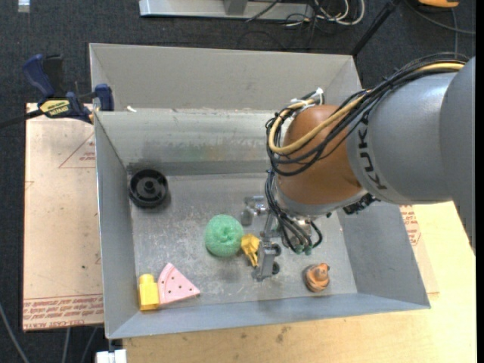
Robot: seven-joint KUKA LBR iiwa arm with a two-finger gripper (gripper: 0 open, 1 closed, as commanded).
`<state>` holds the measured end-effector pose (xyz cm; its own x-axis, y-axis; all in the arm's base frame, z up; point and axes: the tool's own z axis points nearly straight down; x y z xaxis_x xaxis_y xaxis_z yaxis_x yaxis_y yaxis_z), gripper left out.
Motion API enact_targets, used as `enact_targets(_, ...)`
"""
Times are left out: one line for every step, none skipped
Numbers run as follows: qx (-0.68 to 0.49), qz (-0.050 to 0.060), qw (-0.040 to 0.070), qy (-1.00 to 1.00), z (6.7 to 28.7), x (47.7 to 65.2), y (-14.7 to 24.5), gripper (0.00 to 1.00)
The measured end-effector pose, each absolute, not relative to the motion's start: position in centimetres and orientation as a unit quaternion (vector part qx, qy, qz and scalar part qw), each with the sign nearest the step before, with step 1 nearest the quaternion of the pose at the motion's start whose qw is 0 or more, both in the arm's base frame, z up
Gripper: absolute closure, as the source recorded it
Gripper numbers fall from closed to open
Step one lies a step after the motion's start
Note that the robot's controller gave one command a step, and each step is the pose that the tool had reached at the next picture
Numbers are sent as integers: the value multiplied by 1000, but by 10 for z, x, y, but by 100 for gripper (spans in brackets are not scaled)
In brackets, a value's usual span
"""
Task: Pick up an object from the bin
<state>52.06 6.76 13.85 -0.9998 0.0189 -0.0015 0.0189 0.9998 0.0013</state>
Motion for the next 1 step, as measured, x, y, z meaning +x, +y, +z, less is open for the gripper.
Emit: enact_targets(31,1,3,1000,104,546,83,0)
